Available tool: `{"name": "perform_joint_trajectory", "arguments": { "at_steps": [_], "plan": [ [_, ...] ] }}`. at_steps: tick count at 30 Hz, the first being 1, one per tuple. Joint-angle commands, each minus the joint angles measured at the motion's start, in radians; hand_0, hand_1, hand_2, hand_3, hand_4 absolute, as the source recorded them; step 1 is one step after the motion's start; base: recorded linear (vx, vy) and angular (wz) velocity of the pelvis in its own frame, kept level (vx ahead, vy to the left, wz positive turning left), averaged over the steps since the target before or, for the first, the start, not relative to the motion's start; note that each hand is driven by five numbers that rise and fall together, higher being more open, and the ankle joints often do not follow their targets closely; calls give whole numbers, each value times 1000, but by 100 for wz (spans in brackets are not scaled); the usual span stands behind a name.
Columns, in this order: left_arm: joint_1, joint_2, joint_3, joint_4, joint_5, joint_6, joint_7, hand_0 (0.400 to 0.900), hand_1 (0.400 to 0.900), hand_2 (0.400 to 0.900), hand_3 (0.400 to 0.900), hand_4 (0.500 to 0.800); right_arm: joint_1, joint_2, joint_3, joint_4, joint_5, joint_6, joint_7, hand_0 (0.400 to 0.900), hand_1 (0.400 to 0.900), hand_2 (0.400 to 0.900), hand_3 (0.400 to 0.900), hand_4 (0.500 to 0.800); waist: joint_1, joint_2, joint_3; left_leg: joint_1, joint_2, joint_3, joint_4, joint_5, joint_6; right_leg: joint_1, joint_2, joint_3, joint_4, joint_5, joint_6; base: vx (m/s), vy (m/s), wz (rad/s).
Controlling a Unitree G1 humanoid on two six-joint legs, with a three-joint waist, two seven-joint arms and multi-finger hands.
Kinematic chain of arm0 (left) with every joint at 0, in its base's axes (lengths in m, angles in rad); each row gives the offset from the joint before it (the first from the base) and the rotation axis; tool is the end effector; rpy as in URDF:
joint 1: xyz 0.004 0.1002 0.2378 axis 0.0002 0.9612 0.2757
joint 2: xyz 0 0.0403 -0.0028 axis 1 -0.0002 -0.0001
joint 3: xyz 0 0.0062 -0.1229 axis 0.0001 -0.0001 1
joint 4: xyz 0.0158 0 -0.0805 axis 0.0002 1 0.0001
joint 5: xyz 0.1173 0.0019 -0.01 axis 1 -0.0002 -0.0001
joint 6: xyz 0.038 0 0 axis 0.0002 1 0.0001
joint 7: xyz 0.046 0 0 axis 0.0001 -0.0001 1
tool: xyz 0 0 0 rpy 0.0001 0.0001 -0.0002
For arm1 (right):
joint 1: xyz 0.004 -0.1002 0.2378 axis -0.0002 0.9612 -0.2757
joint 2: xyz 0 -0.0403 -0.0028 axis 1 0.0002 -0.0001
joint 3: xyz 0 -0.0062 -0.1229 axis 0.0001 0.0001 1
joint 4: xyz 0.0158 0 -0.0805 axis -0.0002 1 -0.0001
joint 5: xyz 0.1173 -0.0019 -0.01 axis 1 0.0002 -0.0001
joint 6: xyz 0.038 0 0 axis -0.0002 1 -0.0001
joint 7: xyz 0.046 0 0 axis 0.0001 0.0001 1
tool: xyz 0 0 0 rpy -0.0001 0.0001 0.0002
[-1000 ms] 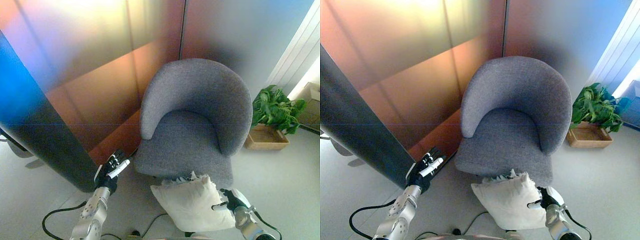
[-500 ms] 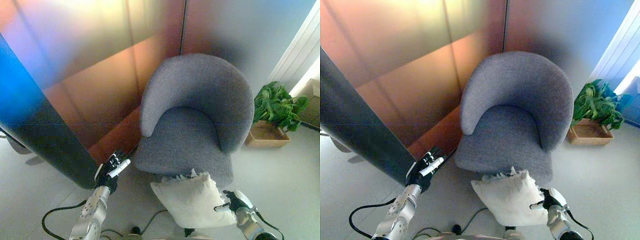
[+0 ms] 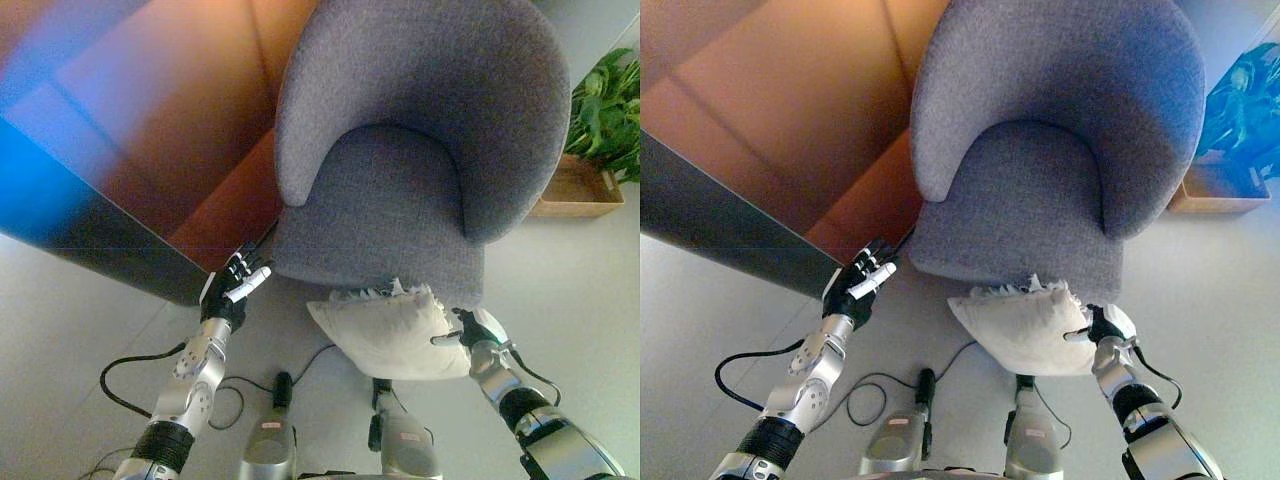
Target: Pick up the pillow and put it on the sofa.
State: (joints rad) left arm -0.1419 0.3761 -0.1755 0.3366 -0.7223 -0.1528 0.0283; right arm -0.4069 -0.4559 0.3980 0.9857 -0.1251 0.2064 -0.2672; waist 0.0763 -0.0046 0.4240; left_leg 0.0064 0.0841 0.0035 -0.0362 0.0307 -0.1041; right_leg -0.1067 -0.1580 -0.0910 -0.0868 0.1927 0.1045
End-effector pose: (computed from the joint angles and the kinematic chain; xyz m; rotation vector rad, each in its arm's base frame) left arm 0.2446 0.2112 0.0018 -0.3045 0.1022 0.0188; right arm 0.2548 -0.2579 -0.0519 -0.9104 0.7116 -0.1658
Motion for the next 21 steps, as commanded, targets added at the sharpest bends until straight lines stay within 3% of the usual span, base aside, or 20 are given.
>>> {"name": "perform_joint_trajectory", "arguments": {
  "at_steps": [1,21],
  "plan": [
    [-117,67,-21,-96,-27,-113,-13,900,900,900,900,800,-158,-98,70,31,19,-25,-59,900,900,900,900,800,28,-11,11,-121,19,-41,125,-19,0,19,-87,12,67,-49,103,-83,-31,-2],
    [-224,110,-44,-119,-47,-160,-22,900,900,900,900,800,-343,-158,89,129,41,-47,-1,900,900,900,900,800,27,2,96,-218,-3,-46,143,-16,4,-76,-80,26,70,-29,94,-43,-5,1]
  ]
}}
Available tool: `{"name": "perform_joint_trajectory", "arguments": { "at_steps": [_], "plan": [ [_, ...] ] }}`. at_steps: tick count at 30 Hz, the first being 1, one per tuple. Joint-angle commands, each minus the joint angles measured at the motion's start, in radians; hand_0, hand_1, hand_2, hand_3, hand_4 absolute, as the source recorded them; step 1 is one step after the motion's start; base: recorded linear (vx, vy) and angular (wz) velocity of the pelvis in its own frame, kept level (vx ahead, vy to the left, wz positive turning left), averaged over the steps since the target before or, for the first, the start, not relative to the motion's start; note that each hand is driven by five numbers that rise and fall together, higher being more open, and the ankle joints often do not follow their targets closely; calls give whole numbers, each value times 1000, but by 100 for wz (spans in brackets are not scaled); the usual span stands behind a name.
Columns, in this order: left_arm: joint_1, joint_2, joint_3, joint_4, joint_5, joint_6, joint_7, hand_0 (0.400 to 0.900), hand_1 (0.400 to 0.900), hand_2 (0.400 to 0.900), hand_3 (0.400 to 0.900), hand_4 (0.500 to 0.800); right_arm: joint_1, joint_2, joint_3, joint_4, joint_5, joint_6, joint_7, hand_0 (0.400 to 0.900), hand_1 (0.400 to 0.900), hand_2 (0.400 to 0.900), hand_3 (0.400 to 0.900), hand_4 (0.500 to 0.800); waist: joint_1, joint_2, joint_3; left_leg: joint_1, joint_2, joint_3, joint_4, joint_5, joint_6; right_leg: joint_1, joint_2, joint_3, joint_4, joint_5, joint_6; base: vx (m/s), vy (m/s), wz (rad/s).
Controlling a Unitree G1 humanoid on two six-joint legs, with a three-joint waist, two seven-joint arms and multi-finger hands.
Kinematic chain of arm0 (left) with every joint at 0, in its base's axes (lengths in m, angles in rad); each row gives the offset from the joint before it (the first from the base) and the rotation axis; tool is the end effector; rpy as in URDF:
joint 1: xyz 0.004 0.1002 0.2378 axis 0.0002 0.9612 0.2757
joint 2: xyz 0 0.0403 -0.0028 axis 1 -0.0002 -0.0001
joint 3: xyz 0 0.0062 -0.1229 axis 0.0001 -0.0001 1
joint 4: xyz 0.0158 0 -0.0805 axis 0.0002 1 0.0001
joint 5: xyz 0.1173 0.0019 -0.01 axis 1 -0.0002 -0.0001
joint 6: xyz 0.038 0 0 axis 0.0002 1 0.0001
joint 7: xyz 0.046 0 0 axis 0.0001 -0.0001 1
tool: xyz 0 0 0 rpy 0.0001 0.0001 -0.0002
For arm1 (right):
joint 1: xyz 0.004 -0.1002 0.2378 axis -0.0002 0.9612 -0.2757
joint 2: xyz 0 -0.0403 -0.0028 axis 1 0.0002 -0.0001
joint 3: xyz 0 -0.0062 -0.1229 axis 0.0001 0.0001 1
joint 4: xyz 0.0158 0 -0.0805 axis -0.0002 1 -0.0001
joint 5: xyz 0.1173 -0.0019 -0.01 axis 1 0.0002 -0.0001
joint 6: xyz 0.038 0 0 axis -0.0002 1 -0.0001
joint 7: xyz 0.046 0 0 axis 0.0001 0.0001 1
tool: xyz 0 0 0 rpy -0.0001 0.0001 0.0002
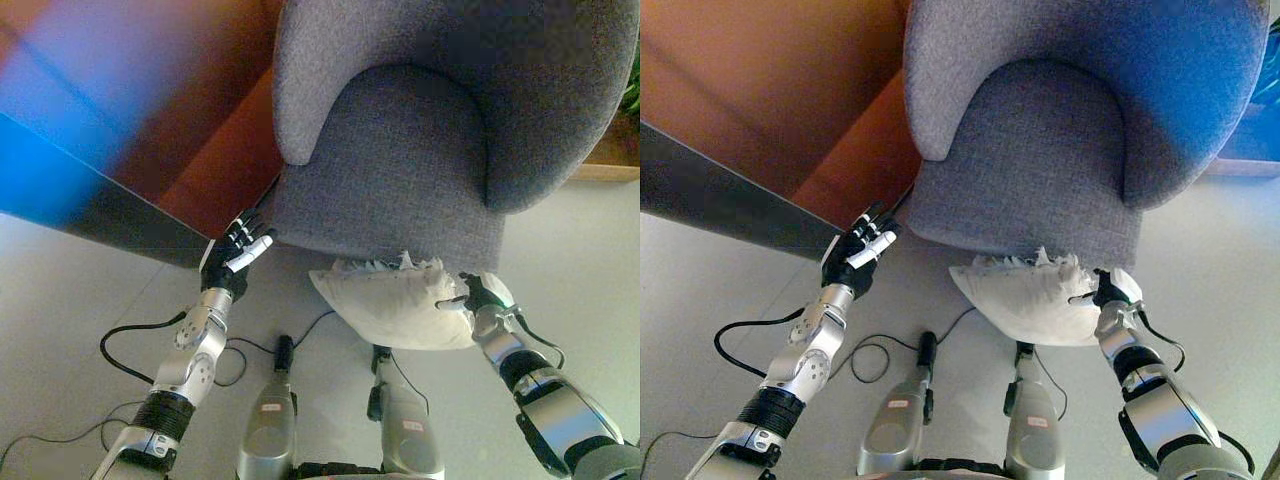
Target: Pick up the pillow and put it on the sofa.
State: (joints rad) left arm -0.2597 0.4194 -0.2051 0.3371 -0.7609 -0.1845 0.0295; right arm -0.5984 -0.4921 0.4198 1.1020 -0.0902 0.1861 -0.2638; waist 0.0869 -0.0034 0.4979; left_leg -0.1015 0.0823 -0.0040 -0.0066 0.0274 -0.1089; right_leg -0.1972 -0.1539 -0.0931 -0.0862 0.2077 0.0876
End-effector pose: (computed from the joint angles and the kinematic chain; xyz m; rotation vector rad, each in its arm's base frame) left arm 0.2724 0.2096 0.0329 -0.2935 -0.0222 -0.0331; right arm 0.2990 -0.2682 -0.0104 -0.9215 0.6205 -0.2426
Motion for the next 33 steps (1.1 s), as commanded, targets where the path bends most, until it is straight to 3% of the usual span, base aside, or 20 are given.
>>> {"name": "perform_joint_trajectory", "arguments": {
  "at_steps": [1,10,27,28,29,30,31,33],
  "plan": [
    [-110,73,-16,-126,-16,-128,-25,900,900,900,900,800,-160,-125,71,14,10,-37,15,900,900,900,900,800,16,4,22,-118,-4,-40,111,-12,10,3,-84,28,70,-41,111,0,0,0],
    [-149,59,-20,-109,2,-138,-19,900,900,900,900,800,-207,-119,106,15,4,-52,133,900,900,900,900,800,9,6,22,-162,-21,-38,125,-16,13,-55,-90,31,89,-40,107,-6,7,0],
    [-196,34,-35,-116,14,-166,-16,900,900,900,900,800,-276,-113,121,44,-7,-49,161,900,900,900,900,800,0,34,22,-227,-42,-28,127,-9,16,-142,-98,32,98,-26,103,0,1,0],
    [-200,34,-37,-117,15,-168,-14,900,900,900,900,800,-282,-114,124,46,-15,-46,160,875,875,875,875,785,0,35,22,-232,-43,-28,127,-9,16,-148,-99,32,98,-24,104,0,0,0],
    [-202,33,-37,-119,16,-169,-13,900,900,900,900,800,-288,-115,125,48,-23,-43,157,724,724,724,724,694,0,36,22,-236,-44,-27,127,-9,16,-154,-99,32,98,-23,104,0,0,0],
    [-205,32,-38,-119,17,-172,-12,900,900,900,900,800,-293,-117,129,49,-29,-38,152,453,453,453,453,532,-1,38,22,-240,-45,-26,126,-8,16,-161,-100,32,98,-21,105,0,0,0],
    [-205,31,-39,-120,18,-176,-12,900,900,900,900,800,-297,-120,131,48,-33,-33,151,400,400,400,400,500,-2,39,22,-243,-46,-26,125,-7,16,-166,-100,32,98,-19,105,0,0,0],
    [-206,32,-40,-122,17,-179,-12,900,900,900,900,800,-301,-123,134,49,-37,-26,142,400,400,400,400,500,-2,41,22,-248,-49,-25,123,-7,17,-172,-100,32,96,-17,105,0,0,0]
  ]
}}
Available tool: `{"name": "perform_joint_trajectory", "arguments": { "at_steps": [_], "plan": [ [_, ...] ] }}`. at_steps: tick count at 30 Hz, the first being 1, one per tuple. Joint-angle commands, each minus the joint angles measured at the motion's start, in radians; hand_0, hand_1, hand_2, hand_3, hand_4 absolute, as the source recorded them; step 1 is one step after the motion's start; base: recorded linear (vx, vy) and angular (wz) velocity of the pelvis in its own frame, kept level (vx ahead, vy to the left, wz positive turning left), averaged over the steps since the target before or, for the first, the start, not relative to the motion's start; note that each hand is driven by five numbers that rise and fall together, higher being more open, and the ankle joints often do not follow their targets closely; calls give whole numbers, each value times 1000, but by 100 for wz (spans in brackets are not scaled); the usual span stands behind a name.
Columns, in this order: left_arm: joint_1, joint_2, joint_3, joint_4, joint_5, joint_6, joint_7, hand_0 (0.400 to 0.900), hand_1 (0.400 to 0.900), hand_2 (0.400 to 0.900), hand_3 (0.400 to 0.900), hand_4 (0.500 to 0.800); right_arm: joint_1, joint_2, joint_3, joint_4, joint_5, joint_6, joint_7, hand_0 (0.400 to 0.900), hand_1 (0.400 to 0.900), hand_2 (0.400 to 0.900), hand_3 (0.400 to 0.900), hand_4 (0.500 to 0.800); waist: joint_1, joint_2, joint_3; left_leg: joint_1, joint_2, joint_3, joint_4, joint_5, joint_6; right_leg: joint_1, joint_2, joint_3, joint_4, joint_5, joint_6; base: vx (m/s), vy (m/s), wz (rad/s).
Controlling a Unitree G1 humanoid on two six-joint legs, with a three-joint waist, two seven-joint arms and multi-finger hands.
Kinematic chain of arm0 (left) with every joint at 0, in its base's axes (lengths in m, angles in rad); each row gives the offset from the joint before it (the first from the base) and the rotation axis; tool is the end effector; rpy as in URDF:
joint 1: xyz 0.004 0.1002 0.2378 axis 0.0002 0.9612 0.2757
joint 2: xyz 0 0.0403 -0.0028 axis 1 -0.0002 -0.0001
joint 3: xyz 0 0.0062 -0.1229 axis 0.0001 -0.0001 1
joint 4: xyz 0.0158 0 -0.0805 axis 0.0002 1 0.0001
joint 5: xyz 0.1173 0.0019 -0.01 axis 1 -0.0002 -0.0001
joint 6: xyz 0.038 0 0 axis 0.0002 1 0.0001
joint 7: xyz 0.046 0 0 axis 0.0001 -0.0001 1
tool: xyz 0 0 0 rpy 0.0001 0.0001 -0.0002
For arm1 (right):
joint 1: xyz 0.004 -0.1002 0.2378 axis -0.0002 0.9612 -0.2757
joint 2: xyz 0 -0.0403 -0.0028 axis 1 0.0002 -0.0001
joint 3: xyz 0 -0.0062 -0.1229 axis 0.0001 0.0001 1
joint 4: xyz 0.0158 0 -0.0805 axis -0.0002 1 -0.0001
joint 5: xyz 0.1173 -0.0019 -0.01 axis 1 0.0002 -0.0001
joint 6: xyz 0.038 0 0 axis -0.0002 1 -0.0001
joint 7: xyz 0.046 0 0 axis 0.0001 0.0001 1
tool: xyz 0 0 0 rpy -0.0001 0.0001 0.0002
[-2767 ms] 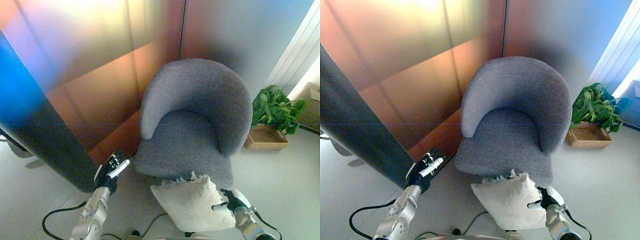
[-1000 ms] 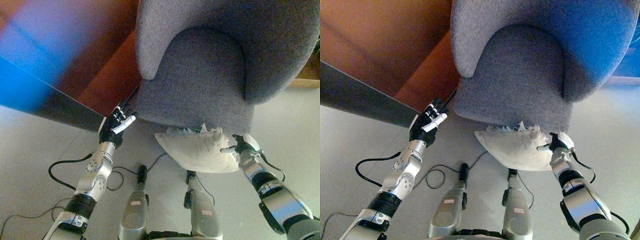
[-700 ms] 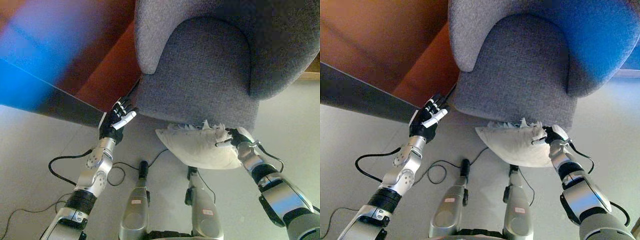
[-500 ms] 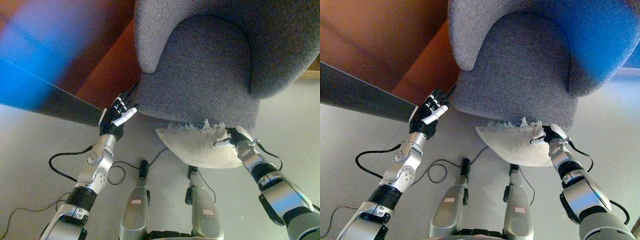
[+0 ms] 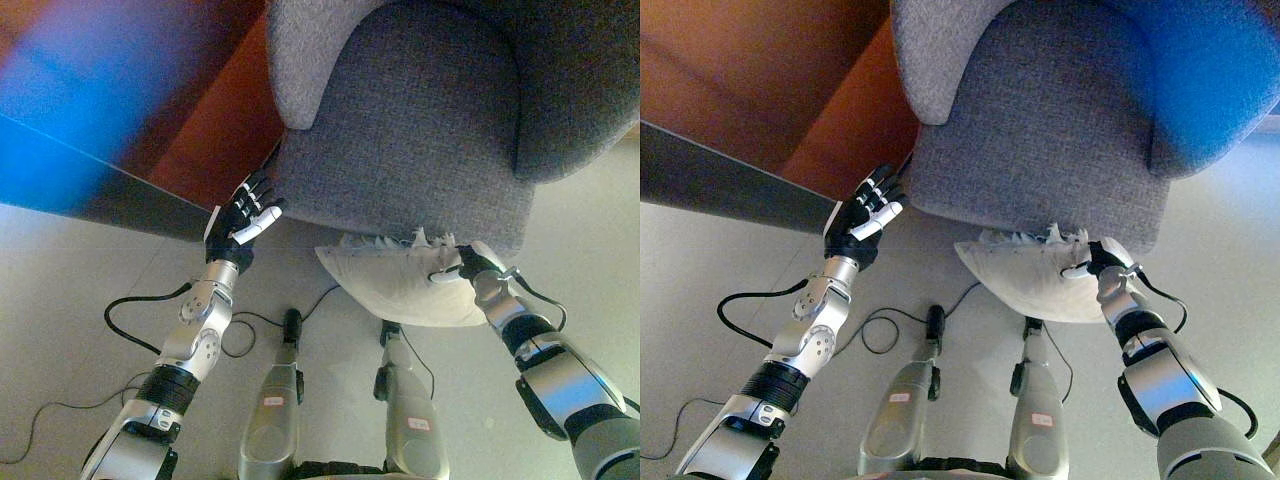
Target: Pick up the pillow and put it on the sofa.
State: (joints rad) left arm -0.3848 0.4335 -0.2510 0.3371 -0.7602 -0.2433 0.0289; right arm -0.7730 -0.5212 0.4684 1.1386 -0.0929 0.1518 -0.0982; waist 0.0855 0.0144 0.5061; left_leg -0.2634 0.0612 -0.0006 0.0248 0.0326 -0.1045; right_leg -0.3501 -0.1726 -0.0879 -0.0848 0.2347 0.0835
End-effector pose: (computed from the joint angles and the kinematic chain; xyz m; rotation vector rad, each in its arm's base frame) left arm 0.2971 0.1961 0.0662 -0.2691 -0.1722 -0.1107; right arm 0.3397 -0.2640 0.0409 -0.9216 0.5258 -0.1188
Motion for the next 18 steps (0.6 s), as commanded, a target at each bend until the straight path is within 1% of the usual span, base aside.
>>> {"name": "perform_joint_trajectory", "arguments": {
  "at_steps": [1,9,18],
  "plan": [
    [-82,18,5,-121,15,-124,-13,900,900,900,900,800,-131,-95,86,15,-33,10,-29,400,400,400,400,500,0,24,14,-88,-29,-28,91,-11,13,-23,-82,28,95,-43,109,0,0,0],
    [-82,13,-1,-129,13,-131,-13,900,900,900,900,800,-150,-97,81,16,-32,21,-37,400,400,400,400,500,0,28,14,-92,-33,-23,89,-10,14,-31,-85,25,93,-38,111,0,0,0],
    [-74,11,-1,-138,19,-123,-7,900,900,900,900,800,-135,-107,74,10,-22,22,-34,400,400,400,400,500,-2,26,14,-74,-29,-21,85,-12,13,-19,-88,23,95,-39,111,0,0,0]
  ]
}}
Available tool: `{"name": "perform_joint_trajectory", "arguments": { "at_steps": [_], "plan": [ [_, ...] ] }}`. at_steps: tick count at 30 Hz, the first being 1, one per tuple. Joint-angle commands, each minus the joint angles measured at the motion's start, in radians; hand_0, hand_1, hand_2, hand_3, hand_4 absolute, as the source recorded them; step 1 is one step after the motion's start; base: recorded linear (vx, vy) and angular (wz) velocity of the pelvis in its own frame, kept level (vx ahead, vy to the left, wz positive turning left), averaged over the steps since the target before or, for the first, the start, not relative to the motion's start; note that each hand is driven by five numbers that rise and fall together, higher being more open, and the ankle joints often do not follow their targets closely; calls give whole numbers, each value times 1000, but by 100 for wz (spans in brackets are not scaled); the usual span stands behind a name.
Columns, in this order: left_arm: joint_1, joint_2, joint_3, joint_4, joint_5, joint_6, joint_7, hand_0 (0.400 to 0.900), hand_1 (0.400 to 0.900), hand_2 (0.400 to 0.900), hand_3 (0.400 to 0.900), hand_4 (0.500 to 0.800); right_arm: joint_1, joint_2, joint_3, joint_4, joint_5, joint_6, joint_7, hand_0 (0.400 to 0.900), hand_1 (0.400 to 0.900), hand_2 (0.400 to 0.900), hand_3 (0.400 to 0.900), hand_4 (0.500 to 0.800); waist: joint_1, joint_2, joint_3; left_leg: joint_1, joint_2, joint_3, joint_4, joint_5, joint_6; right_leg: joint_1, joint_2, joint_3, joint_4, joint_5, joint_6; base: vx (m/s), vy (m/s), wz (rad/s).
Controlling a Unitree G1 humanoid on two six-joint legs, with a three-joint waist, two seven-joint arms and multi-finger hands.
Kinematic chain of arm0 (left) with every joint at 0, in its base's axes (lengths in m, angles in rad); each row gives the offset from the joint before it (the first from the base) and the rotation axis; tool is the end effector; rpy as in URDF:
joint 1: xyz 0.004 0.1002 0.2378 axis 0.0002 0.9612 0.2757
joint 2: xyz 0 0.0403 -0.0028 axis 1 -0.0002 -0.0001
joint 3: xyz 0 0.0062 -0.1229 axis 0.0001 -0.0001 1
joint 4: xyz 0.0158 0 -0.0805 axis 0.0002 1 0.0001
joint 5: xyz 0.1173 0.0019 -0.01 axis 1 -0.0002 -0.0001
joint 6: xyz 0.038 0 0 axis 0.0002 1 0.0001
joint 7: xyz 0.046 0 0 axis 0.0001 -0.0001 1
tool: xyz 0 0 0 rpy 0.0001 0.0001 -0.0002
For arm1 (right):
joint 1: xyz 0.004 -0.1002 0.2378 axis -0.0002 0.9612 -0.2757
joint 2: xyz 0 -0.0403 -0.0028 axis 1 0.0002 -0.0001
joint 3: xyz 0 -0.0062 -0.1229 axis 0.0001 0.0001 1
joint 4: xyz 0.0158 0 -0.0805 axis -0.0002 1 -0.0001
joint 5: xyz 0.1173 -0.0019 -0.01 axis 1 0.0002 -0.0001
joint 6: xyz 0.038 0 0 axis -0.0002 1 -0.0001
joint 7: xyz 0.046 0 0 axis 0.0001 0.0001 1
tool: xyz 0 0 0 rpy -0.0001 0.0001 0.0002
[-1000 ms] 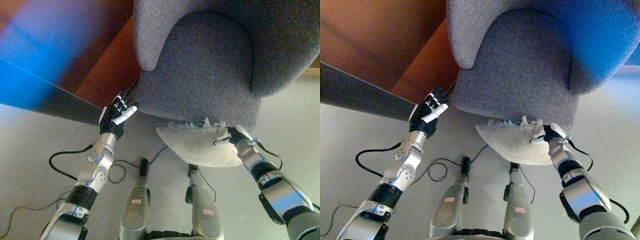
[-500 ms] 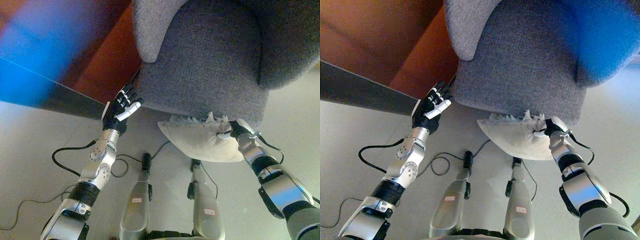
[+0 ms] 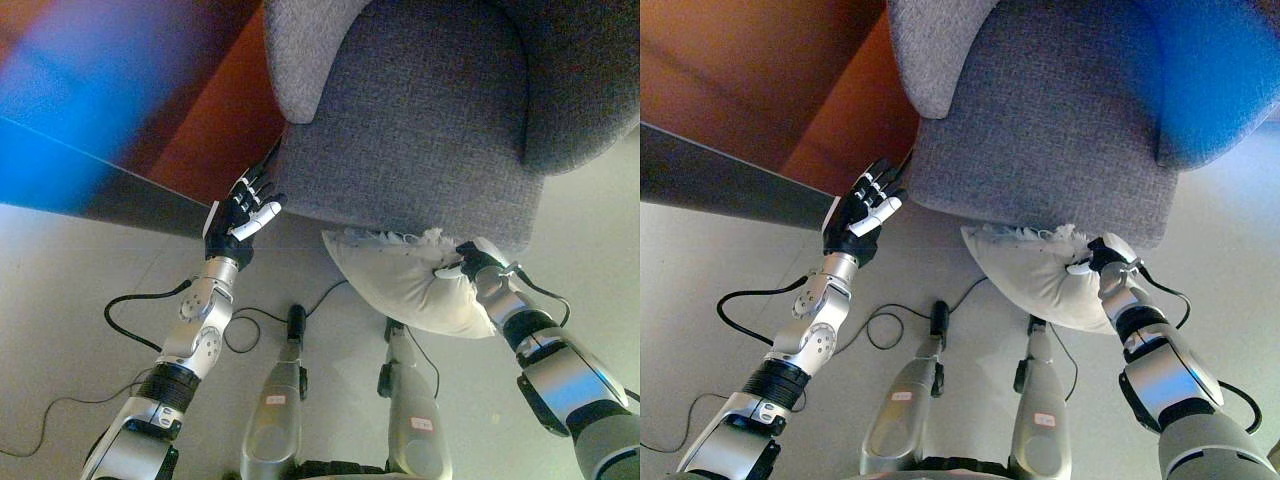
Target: Pick up the pillow and put it on the sofa.
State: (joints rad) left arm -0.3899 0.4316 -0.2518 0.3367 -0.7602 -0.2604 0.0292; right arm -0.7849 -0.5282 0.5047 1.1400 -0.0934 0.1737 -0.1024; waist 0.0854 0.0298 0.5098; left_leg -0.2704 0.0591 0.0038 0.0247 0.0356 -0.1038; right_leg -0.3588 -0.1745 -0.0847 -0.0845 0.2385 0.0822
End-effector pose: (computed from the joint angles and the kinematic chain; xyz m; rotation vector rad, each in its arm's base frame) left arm 0.2979 0.1952 0.0683 -0.2722 -0.1935 -0.1116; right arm 0.3411 -0.2642 0.0431 -0.9595 0.5377 -0.1216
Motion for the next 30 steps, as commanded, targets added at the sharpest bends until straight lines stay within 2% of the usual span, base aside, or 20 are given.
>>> {"name": "perform_joint_trajectory", "arguments": {
  "at_steps": [1,7,14,19,26,30],
  "plan": [
    [-67,15,-2,-135,18,-108,-5,900,900,900,900,800,-117,-99,35,7,-20,-4,-33,400,400,400,400,500,-3,11,10,-62,-28,-26,85,-17,13,-4,-85,20,93,-44,111,0,0,0],
    [-40,6,11,-122,15,-89,10,900,900,900,900,800,-73,-108,11,-60,-6,-12,-61,400,400,400,400,500,-8,-1,10,12,-28,-28,67,-23,13,68,-84,16,83,-53,110,21,14,-1],
    [0,-18,27,-76,43,-62,37,900,900,900,900,800,14,-123,-4,-211,-31,32,-58,400,400,400,400,500,-14,-29,10,141,-13,-17,43,-28,5,199,-84,8,70,-68,113,55,6,-2],
    [55,-28,46,-43,64,-29,32,900,900,900,900,800,119,-140,-31,-332,-64,70,-29,400,400,400,400,500,-20,-60,-63,216,2,-12,26,-35,2,277,-81,3,66,-82,117,161,-20,4],
    [162,-48,83,-51,97,39,8,900,900,900,900,800,264,-174,-76,-518,-158,131,46,400,400,400,400,500,-23,-94,-190,314,19,-19,-18,-41,0,378,-67,-2,44,-98,123,216,-34,7],
    [215,-56,95,-47,105,67,-17,900,900,900,900,800,305,-205,-118,-582,-195,131,89,400,400,400,400,500,-21,-101,-251,354,24,-22,-43,-40,0,418,-60,-11,29,-100,125,166,-8,6]
  ]
}}
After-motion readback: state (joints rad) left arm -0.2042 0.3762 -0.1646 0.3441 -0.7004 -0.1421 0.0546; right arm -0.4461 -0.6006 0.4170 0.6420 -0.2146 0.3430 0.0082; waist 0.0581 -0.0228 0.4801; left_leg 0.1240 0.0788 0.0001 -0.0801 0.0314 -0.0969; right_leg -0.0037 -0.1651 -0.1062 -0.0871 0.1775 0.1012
